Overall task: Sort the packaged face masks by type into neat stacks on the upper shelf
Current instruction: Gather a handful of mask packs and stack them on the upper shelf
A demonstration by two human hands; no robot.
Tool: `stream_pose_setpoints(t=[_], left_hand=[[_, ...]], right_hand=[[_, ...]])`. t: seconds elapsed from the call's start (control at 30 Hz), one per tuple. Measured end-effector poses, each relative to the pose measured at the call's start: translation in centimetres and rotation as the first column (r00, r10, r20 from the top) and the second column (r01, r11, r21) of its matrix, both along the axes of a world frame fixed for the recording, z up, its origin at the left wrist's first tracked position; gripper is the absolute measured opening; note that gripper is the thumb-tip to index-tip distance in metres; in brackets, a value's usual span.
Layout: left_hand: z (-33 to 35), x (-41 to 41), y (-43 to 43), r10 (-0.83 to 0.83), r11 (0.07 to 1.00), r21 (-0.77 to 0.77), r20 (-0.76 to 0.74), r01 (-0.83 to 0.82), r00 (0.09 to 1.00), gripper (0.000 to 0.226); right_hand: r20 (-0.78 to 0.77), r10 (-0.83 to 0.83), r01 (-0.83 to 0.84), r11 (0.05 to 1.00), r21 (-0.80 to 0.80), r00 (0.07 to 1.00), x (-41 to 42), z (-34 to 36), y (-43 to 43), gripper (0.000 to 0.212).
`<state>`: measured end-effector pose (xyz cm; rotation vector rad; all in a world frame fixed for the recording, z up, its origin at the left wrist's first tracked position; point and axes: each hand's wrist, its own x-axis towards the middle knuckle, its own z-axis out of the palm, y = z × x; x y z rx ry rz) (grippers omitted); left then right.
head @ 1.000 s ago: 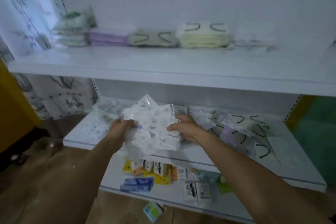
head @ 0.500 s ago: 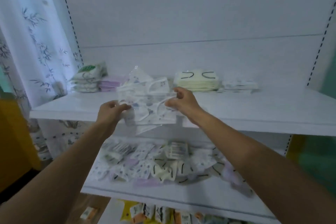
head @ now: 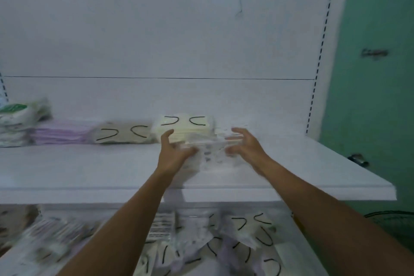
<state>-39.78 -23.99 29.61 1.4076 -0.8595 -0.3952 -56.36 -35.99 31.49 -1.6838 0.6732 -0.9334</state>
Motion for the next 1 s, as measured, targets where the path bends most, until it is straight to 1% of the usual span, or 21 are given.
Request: stream_pose_setpoints(t=[0.03,0.1,0.13,0.2,0.27,0.33,0.4,0.5,0.57,0.67,0.77,0.83,0.87,0.93,0.97,1.0], left_hand=[[-0.8,0.0,-0.5,-0.001,1.0,0.03,-0.009,0.001,1.0,0.086],[-1.2,0.1,-1.2,0.043,0.995,0.085,0.052,-0.047,0.998,0.075],[-0.9,0.1,-1.4,0.067,0.993,0.09,0.078,-0.074,0.995,0.068],[-0.3,0.2,-1.9,0.113,0.991,0.064,0.071,-0.117,0.991,0.053],[-0.1,0.2,-2.3,0.166,0.985,0.042,0.059,-0.169,0.984,0.045],[-0.8,0.5,-2.8,0.191,0.977,0.08,0.069,-0.196,0.979,0.053],[-1.4,0.6,-3.2,0.178,0.972,0.141,0.078,-0.188,0.981,0.059],[-1.5,0.6,-3.2,0.145,0.974,0.161,0.086,-0.157,0.986,0.05],[-1.4,0.4,-3.2,0.116,0.973,0.187,0.117,-0.137,0.986,0.049],[-1.4,0.2,-3.0,0.078,0.973,0.203,0.171,-0.113,0.982,0.056],[-1.4,0.1,-2.7,0.137,0.97,0.176,0.177,-0.168,0.975,0.058],[-1.5,0.2,-2.7,0.199,0.952,0.199,0.169,-0.231,0.965,0.05],[-1.5,0.2,-2.8,0.22,0.94,0.222,0.183,-0.259,0.958,0.041],[-1.7,0.2,-2.9,0.238,0.916,0.268,0.237,-0.299,0.942,0.022],[-1.8,0.2,-3.1,0.238,0.91,0.276,0.26,-0.309,0.936,0.016],[-1.9,0.3,-3.2,0.235,0.91,0.273,0.277,-0.311,0.932,0.015]], right_hand=[[-0.024,0.004,-0.003,1.0,0.028,1.0,-0.1,-1.3,-0.6,0.064],[-0.009,-0.021,0.022,0.998,0.054,1.0,0.2,-2.9,-1.7,0.059],[0.001,-0.064,0.064,0.997,0.045,0.998,0.6,-3.0,-2.4,0.057],[0.028,-0.137,0.136,0.99,0.024,0.99,1.2,-2.3,-3.2,0.057],[0.071,-0.128,0.126,0.991,0.035,0.989,1.8,-1.6,-3.6,0.056],[0.039,-0.127,0.127,0.992,0.0,0.991,2.0,-2.0,-3.5,0.057],[-0.054,-0.162,0.161,0.987,-0.024,0.985,2.0,-2.9,-3.3,0.061],[-0.055,-0.204,0.201,0.978,-0.059,0.977,2.0,-3.1,-3.2,0.059],[-0.059,-0.172,0.169,0.984,-0.053,0.983,1.9,-3.0,-3.0,0.063],[-0.141,-0.117,0.104,0.99,-0.096,0.983,1.7,-2.9,-2.4,0.069],[-0.127,-0.132,0.115,0.985,-0.131,0.983,1.6,-2.7,-2.1,0.069],[-0.119,-0.16,0.145,0.981,-0.127,0.98,1.4,-2.8,-2.1,0.062],[-0.124,-0.172,0.157,0.98,-0.122,0.977,1.4,-2.9,-2.3,0.054],[-0.154,-0.195,0.176,0.976,-0.131,0.969,1.4,-3.1,-2.5,0.022],[-0.17,-0.207,0.187,0.974,-0.13,0.963,1.4,-3.1,-2.5,0.008],[-0.173,-0.208,0.187,0.974,-0.129,0.963,1.5,-3.2,-2.6,0.009]])
